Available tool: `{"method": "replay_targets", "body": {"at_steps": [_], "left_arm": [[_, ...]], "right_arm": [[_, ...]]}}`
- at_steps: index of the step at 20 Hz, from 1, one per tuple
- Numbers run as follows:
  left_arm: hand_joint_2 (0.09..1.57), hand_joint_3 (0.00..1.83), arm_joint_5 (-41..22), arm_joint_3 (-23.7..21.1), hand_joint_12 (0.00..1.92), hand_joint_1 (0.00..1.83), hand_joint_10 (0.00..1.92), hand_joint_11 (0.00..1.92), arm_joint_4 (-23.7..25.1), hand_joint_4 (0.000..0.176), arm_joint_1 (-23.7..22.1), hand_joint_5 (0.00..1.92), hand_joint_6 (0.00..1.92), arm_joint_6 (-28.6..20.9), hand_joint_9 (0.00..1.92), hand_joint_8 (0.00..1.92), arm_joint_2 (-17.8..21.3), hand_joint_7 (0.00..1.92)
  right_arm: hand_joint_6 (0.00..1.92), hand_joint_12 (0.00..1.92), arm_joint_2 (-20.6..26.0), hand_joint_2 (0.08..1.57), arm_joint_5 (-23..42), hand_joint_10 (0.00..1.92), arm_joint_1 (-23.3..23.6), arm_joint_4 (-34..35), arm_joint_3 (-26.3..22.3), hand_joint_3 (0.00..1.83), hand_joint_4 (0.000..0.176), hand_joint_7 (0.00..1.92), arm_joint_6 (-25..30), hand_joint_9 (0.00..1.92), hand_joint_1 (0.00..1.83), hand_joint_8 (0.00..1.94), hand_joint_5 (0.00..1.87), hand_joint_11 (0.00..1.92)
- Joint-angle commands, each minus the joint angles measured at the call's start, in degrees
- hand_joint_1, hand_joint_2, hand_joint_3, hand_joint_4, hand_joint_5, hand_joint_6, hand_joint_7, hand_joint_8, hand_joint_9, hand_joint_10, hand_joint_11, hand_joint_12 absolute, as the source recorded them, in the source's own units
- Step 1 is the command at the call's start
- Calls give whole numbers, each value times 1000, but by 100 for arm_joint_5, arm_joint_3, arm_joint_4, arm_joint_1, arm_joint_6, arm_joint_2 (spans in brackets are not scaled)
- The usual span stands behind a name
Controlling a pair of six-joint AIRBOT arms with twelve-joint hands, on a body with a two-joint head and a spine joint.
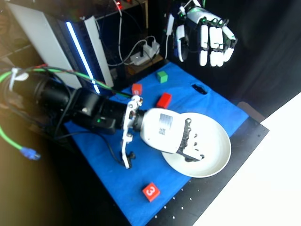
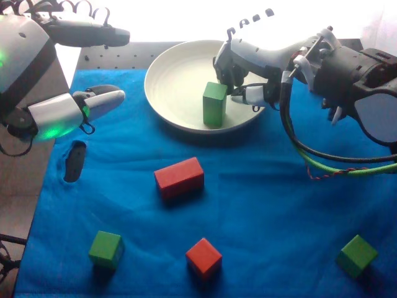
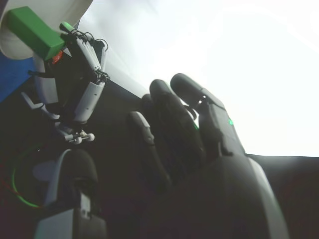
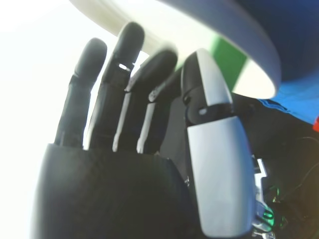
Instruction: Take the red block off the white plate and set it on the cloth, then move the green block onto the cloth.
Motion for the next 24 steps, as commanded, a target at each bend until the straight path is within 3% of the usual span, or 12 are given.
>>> {"method": "replay_targets", "body": {"at_steps": [1, 4, 5, 6, 7, 9, 13, 14, 17, 18, 22, 24], "left_arm": [[1139, 1, -751, -17, 1128, 770, 29, 172, 77, 20, -87, 735, 1, 4, 661, 3, -3, 674], [1141, 1, -759, -19, 1093, 776, 21, 173, 76, 18, -86, 733, 0, 4, 653, 1, -2, 671], [1150, 4, -757, -19, 1084, 736, 13, 156, 72, 29, -85, 731, 0, 4, 636, 0, -2, 656], [1145, 1, -750, -20, 1083, 752, 12, 155, 69, 26, -83, 736, 2, 4, 635, 0, -2, 654], [1144, 0, -738, -20, 1089, 767, 16, 169, 68, 18, -82, 739, 3, 4, 647, 2, -2, 658], [1142, 0, -699, -20, 1129, 759, 15, 141, 67, 45, -82, 738, 0, 5, 647, 0, 0, 655], [1137, 0, -658, -20, 1133, 775, 18, 137, 68, 34, -82, 744, 3, 5, 657, 4, 0, 664], [1140, 1, -652, -20, 1129, 760, 13, 127, 68, 46, -82, 739, 0, 5, 646, 0, 0, 654], [1131, 0, -614, -19, 1159, 789, 7, 86, 64, 41, -82, 747, 3, 5, 633, 0, 0, 646], [1135, 2, -602, -15, 1160, 772, 1, 57, 60, 58, -83, 737, 0, 5, 612, 0, -1, 634], [1151, 3, -619, -15, 1229, 742, 10, 42, 41, 55, -84, 733, 2, 5, 629, 8, -2, 657], [1151, 0, -633, -17, 1360, 760, 11, 3, 31, 78, -84, 754, 6, 5, 630, 10, 0, 673]], "right_arm": [[943, 1554, -5, 1141, -658, 1365, 115, -36, 31, 0, 0, 885, -8, 805, 1361, 1076, 974, 525], [958, 1628, -3, 1133, -658, 1157, 115, -33, 30, 1, 0, 882, -8, 754, 1254, 1133, 1006, 508], [1076, 1609, -3, 1132, -658, 931, 116, -35, 29, 0, 0, 1029, -8, 779, 1242, 1037, 850, 443], [544, 1620, -3, 1026, -658, 865, 116, -39, 15, 0, 0, 863, -8, 712, 1293, 678, 691, 338], [262, 1631, -3, 986, -658, 868, 117, -47, -5, 0, 0, 847, -8, 674, 1316, 508, 700, 298], [53, 1629, -1, 955, -658, 754, 117, -60, -33, 0, 0, 896, -8, 594, 1348, 368, 710, 69], [0, 1580, 16, 921, -658, 571, 129, -98, -119, 1, 0, 874, -8, 629, 1395, 127, 659, 40], [0, 1556, 17, 924, -658, 514, 148, -117, -136, 0, 0, 905, -8, 632, 1380, 86, 640, 42], [1, 1470, 16, 926, -659, 421, 182, -146, -208, 1, 0, 861, -8, 649, 1358, 12, 639, 95], [6, 1477, 15, 922, -659, 424, 186, -153, -239, 0, 0, 835, -8, 672, 1343, 3, 652, 116], [3, 1511, 3, 942, -660, 388, 187, -196, -324, 4, 0, 772, -8, 617, 1315, 2, 654, 59], [3, 1485, 3, 911, -660, 285, 186, -220, -343, 0, 0, 787, -8, 636, 1267, 2, 699, 88]]}}
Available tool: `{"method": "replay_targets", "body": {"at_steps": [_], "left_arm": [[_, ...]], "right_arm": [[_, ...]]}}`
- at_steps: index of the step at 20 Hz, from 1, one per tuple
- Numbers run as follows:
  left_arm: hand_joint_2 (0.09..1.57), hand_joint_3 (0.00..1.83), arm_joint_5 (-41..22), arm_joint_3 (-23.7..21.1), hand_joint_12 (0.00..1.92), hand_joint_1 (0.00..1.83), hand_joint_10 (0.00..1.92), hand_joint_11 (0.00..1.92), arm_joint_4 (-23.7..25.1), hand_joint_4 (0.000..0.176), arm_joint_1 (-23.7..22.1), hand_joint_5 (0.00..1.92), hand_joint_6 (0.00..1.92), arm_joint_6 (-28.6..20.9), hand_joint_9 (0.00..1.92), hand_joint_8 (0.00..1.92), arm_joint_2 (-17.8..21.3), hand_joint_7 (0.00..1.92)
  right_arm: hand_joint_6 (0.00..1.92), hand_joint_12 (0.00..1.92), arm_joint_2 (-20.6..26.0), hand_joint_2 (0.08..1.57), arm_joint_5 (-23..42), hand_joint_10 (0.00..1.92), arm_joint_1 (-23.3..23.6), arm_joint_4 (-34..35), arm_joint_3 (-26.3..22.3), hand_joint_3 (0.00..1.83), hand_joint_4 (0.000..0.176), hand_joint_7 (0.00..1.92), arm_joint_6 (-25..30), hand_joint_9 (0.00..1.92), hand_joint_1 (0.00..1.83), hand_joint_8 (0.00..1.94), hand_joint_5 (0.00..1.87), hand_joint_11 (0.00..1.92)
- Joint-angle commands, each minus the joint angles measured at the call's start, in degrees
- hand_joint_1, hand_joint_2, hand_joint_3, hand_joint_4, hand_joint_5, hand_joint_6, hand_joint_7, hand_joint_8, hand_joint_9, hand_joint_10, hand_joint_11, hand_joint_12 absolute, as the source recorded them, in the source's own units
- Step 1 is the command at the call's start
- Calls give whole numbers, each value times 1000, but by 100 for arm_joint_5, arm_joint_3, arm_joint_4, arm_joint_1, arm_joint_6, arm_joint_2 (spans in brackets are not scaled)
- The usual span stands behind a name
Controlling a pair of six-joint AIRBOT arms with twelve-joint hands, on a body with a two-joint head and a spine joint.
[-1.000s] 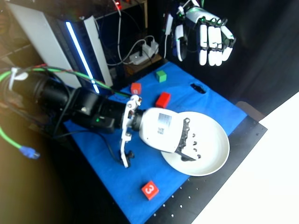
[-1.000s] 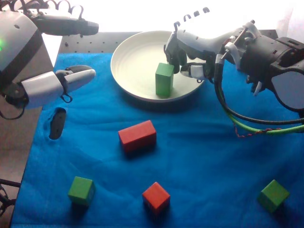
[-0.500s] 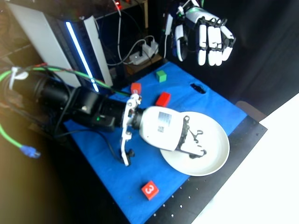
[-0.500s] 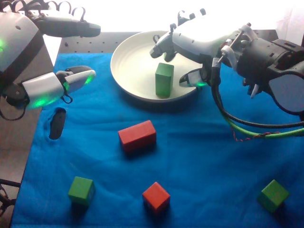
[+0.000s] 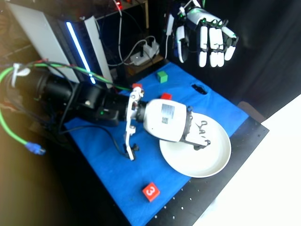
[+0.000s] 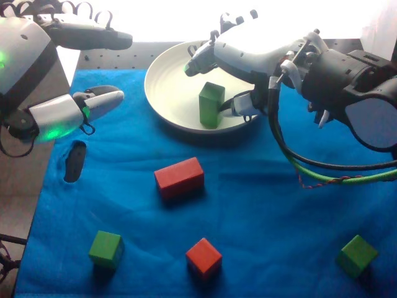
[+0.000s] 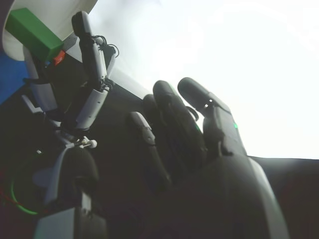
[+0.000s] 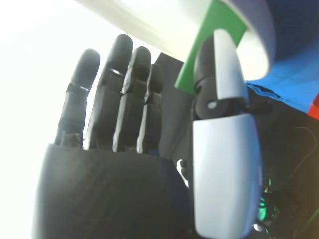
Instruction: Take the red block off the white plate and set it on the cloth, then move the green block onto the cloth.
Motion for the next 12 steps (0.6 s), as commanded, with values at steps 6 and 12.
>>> {"method": "replay_targets", "body": {"at_steps": [6, 12], "left_arm": [[1125, 0, -692, -6, 1310, 751, 13, 0, 50, 77, -85, 762, 3, 5, 633, 14, 2, 703], [1104, 0, -690, -7, 1333, 784, 18, 21, 20, 7, -85, 796, 12, 5, 647, 15, 0, 727]], "right_arm": [[0, 1582, -16, 936, -641, 416, 86, -126, -88, 0, 0, 828, -8, 732, 1310, 9, 708, 195], [10, 1634, -14, 945, -568, 717, 86, -284, -184, 0, 0, 796, -8, 542, 1331, 6, 719, 54]]}}
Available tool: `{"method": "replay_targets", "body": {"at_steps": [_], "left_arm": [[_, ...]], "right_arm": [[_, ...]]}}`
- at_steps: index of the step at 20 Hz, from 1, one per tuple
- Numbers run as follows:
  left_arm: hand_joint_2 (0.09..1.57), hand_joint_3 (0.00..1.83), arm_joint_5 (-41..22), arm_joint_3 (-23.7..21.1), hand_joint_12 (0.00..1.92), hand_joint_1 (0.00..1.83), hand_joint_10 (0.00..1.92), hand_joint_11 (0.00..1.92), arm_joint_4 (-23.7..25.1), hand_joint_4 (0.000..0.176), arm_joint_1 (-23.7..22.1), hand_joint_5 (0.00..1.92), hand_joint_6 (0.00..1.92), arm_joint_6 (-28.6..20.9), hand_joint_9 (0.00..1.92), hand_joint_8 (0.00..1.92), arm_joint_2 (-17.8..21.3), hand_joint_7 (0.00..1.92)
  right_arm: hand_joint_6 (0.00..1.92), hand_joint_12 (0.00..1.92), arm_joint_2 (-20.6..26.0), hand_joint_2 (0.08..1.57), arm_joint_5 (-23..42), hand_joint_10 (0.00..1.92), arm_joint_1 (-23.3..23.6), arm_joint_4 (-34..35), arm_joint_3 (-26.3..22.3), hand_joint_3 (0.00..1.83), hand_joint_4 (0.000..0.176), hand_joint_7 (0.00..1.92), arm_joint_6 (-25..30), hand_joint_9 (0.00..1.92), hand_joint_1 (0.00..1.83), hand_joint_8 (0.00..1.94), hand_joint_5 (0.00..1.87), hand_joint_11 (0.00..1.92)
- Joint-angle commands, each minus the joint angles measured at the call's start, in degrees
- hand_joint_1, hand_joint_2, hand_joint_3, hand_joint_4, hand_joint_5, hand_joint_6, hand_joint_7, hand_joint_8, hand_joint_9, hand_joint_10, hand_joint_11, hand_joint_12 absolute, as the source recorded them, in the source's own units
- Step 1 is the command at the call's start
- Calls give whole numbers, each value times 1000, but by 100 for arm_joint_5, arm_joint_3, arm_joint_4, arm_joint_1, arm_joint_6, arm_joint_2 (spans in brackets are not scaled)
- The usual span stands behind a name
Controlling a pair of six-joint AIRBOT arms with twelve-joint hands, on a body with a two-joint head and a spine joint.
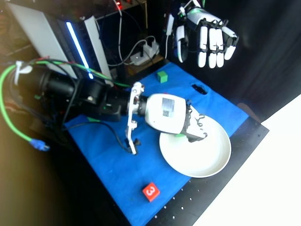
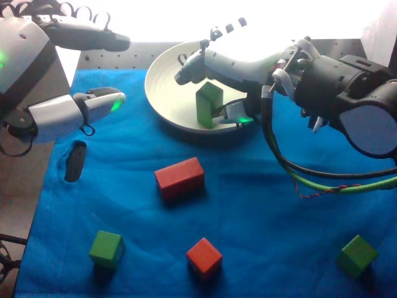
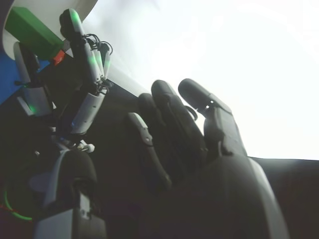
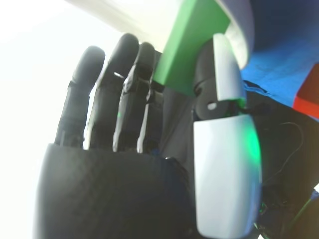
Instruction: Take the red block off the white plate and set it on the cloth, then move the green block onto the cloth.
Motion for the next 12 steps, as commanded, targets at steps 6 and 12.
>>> {"method": "replay_targets", "body": {"at_steps": [6, 12], "left_arm": [[1093, 0, -722, -12, 1365, 825, 21, 0, 80, 19, -86, 809, 10, 4, 651, 16, -1, 746], [1115, 3, -745, -15, 1372, 764, 35, 44, 41, 25, -81, 801, 3, 3, 676, 8, -1, 739]], "right_arm": [[730, 1712, -26, 1102, -568, 513, 73, -182, -53, 0, 0, 1016, -8, 797, 1236, 1, 1007, 287], [1114, 1640, -40, 1175, -557, 1457, 59, -213, -54, 0, 0, 791, -8, 765, 1358, 1116, 916, 542]]}}
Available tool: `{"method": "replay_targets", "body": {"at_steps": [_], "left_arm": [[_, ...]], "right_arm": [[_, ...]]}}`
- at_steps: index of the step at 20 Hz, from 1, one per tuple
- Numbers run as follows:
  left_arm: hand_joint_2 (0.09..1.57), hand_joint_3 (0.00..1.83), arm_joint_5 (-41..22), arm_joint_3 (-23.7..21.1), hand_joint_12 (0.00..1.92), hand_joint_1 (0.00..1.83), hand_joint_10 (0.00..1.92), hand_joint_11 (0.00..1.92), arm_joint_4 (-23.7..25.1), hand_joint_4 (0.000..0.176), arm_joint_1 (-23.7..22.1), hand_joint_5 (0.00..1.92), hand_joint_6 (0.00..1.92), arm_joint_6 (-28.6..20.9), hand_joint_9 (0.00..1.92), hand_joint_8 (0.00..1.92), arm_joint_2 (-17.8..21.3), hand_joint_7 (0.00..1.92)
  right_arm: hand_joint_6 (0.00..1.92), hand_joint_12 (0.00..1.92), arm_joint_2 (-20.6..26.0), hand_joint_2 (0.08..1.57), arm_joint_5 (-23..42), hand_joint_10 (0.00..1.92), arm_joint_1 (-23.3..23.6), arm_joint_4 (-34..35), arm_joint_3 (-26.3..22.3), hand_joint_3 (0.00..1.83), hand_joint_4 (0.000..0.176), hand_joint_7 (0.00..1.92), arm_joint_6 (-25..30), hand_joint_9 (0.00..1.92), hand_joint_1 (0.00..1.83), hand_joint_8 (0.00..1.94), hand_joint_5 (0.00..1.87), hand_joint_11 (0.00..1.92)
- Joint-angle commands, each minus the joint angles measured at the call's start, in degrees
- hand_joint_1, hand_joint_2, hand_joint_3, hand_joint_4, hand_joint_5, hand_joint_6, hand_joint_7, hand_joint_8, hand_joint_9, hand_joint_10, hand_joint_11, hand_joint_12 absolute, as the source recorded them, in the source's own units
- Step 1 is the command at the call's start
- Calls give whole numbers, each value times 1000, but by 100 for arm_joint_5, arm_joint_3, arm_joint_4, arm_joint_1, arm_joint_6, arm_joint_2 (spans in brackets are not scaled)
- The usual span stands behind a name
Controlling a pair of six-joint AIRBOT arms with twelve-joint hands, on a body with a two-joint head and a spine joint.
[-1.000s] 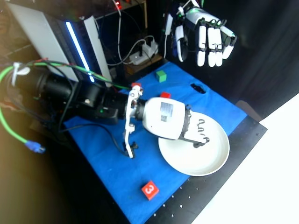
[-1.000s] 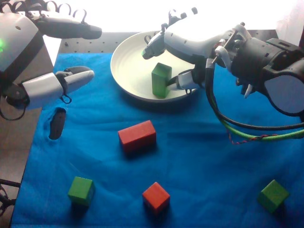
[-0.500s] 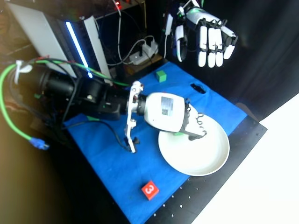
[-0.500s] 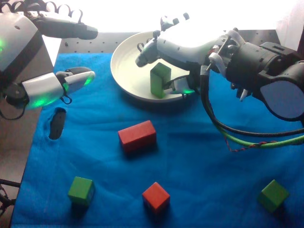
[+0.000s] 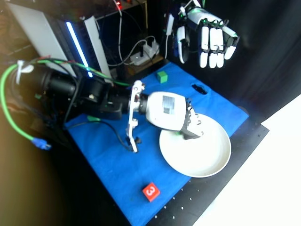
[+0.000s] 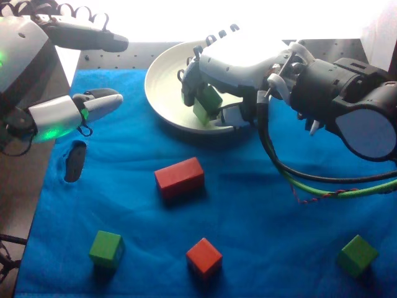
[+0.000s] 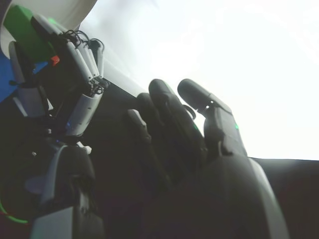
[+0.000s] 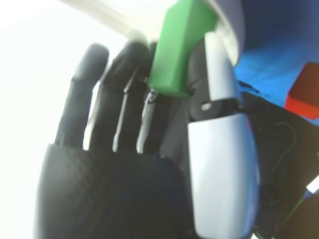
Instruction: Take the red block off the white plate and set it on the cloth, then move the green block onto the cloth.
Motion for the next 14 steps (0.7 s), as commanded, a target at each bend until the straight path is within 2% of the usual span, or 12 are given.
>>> {"method": "replay_targets", "body": {"at_steps": [1, 2, 3, 4, 7, 8, 9, 11, 12, 14], "left_arm": [[1117, 3, -716, -15, 1368, 759, 36, 48, 76, 23, -83, 804, 4, 4, 677, 8, -1, 741], [1119, 3, -709, -15, 1364, 761, 28, 35, 76, 26, -83, 802, 3, 4, 658, 7, -1, 739], [1120, 3, -706, -15, 1365, 763, 25, 30, 76, 33, -85, 801, 3, 4, 651, 5, -1, 735], [1124, 4, -704, -16, 1373, 755, 26, 39, 75, 39, -85, 803, 3, 4, 653, 6, -1, 738], [1132, 3, -703, -14, 1411, 761, 33, 40, 48, 29, -77, 816, 8, 4, 665, 7, -2, 744], [1132, 1, -703, -15, 1429, 759, 29, 15, 38, 35, -66, 817, 7, 4, 652, 5, 1, 741], [1135, 2, -703, -15, 1431, 760, 26, 2, 35, 37, -63, 808, 3, 4, 645, 0, 1, 728], [1138, 2, -702, -19, 1420, 757, 32, 0, 28, 14, -63, 801, 2, 4, 651, 3, 4, 720], [1145, 4, -702, -23, 1425, 794, 40, 10, 28, 0, -62, 805, 4, 4, 664, 8, 10, 731], [1144, 1, -711, -34, 1411, 779, 50, 22, 21, 0, -48, 808, 5, 4, 669, 10, 24, 735]], "right_arm": [[1126, 1641, -2, 1182, -610, 1479, 61, -112, -2, 2, 0, 796, -10, 705, 1354, 1140, 917, 402], [1167, 1618, -2, 1183, -610, 1471, 61, -113, -3, 1, 0, 826, -10, 679, 1353, 1118, 903, 333], [1134, 1685, 35, 1183, -610, 1497, 65, -113, -3, 0, 0, 820, -10, 672, 1353, 1114, 921, 326], [1133, 1758, 133, 1181, -611, 1521, 72, -114, -2, 0, 0, 812, -10, 713, 1355, 1101, 911, 448], [1108, 1555, 302, 1146, -651, 1385, 122, -114, -18, 0, 0, 931, -9, 767, 1369, 991, 930, 469], [1028, 1678, 393, 1142, -701, 1402, 156, -114, -63, 0, 0, 931, -9, 717, 1364, 996, 1011, 299], [969, 1790, 470, 1126, -763, 1170, 171, -114, -118, 0, 0, 885, -9, 594, 1268, 1062, 1051, 91], [970, 1802, 660, 1128, -932, 1047, 183, -114, -294, 0, 0, 857, -6, 607, 1244, 1114, 1050, 70], [1012, 1778, 744, 1151, -1022, 1386, 183, -114, -378, 0, 0, 898, -6, 703, 1343, 1102, 948, 240], [1015, 1750, 1095, 1161, -1242, 1460, 181, -121, -678, 1, 0, 884, -6, 757, 1367, 1186, 892, 466]]}}
